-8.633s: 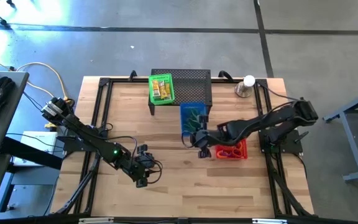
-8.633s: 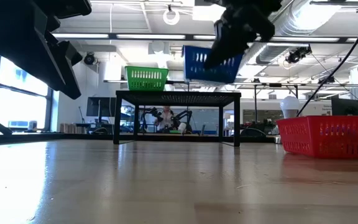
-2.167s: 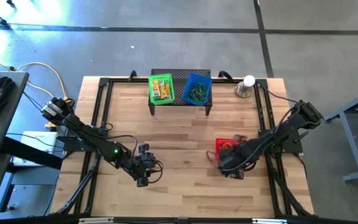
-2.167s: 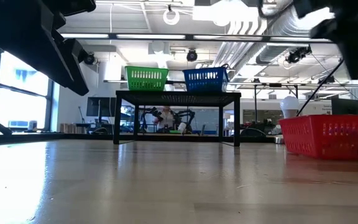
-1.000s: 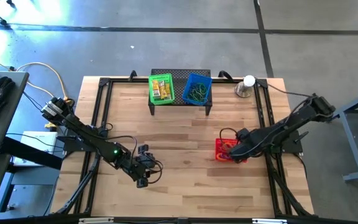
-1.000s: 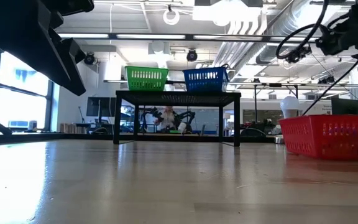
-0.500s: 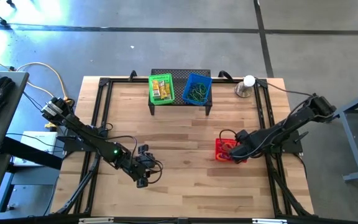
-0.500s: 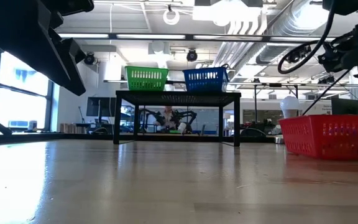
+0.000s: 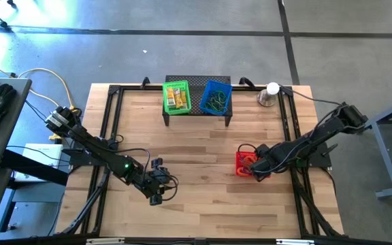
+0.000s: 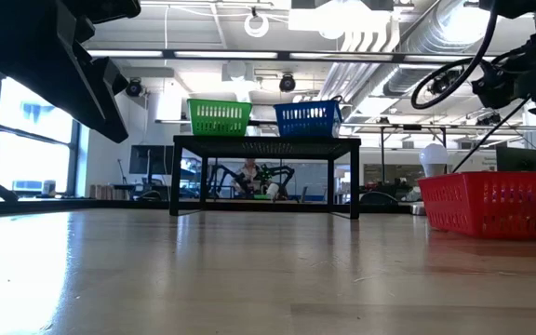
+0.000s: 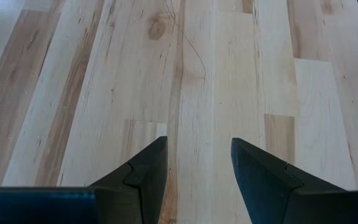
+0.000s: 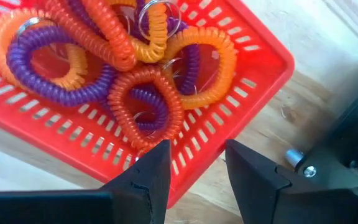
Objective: Pick & Place Office Desk Supplies
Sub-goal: Put the red basket with the spring keychains on the shelf
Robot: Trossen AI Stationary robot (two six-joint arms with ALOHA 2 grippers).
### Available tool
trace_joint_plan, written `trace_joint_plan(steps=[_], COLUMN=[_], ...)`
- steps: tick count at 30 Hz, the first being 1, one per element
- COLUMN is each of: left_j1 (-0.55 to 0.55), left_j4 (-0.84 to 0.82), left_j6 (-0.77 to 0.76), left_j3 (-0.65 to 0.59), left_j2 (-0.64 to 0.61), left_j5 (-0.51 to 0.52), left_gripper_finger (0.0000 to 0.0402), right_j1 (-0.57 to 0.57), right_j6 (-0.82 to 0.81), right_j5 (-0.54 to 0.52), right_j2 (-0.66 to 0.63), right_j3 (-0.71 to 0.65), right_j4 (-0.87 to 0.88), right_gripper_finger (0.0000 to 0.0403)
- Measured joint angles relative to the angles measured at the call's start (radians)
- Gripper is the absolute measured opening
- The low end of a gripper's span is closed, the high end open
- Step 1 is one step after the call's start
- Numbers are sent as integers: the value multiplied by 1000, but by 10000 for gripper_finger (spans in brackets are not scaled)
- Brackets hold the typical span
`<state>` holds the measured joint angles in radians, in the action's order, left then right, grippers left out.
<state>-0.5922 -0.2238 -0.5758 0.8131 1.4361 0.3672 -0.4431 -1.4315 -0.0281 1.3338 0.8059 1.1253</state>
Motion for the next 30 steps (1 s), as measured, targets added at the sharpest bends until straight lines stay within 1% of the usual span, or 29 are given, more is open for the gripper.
trace_joint_plan(steps=[5,10,16,19,21,25,30], left_j1=[0,0,0,0,0,0,0], left_j4=[0,0,0,0,0,0,0], left_j6=[0,0,0,0,0,0,0], left_j3=[0,0,0,0,0,0,0], left_j2=[0,0,0,0,0,0,0], left_j5=[0,0,0,0,0,0,0], left_gripper_finger=[170,170,170,170,170,170,170], right_j1=[0,0,0,0,0,1,0], right_j6=[29,-75,-92,-115,-114,-92,-82], right_j5=[0,1,11,51,67,40,39], right_j2=[0,0,0,0,0,1,1], right_j3=[0,-1,-1,-1,-1,-2,-2], right_j4=[3,10,15,29,32,33,34], right_gripper_finger=[142,142,142,142,142,142,142])
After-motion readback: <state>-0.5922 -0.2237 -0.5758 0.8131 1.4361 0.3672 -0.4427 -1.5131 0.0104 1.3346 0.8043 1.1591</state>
